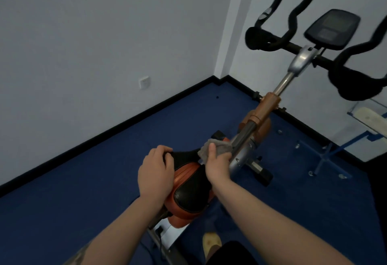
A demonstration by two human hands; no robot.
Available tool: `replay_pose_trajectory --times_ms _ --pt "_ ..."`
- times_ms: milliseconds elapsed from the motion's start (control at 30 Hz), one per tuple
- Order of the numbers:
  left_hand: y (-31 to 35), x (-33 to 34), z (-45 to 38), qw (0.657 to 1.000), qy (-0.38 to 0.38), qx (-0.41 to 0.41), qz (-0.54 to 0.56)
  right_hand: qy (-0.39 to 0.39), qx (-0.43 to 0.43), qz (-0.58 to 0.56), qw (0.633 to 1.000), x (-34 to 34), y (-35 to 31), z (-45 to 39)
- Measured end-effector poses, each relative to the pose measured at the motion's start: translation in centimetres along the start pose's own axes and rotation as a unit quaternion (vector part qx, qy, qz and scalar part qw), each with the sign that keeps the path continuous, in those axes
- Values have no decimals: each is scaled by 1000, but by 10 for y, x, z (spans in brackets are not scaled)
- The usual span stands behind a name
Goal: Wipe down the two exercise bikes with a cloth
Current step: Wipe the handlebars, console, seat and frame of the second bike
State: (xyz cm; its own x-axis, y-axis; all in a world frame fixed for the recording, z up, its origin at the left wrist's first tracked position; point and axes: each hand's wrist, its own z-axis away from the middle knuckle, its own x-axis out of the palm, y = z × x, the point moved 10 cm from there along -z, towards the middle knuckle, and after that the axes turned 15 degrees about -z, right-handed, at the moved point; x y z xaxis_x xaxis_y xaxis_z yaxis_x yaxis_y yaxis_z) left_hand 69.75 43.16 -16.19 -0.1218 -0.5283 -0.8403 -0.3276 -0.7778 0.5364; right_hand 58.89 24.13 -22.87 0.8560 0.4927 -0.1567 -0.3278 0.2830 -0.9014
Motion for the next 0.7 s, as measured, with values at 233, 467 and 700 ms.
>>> replay_pose_trajectory --times_ms 233,467,700 --pt "1 -7 2 998 47 -33 -41 -98 -278 309 904 7 -52 11" --pt "-8 -11 12 993 76 -89 -28 -287 -431 422 744 37 -57 40" --pt "-14 -2 29 984 82 -150 45 -374 -472 429 673 59 -48 79"
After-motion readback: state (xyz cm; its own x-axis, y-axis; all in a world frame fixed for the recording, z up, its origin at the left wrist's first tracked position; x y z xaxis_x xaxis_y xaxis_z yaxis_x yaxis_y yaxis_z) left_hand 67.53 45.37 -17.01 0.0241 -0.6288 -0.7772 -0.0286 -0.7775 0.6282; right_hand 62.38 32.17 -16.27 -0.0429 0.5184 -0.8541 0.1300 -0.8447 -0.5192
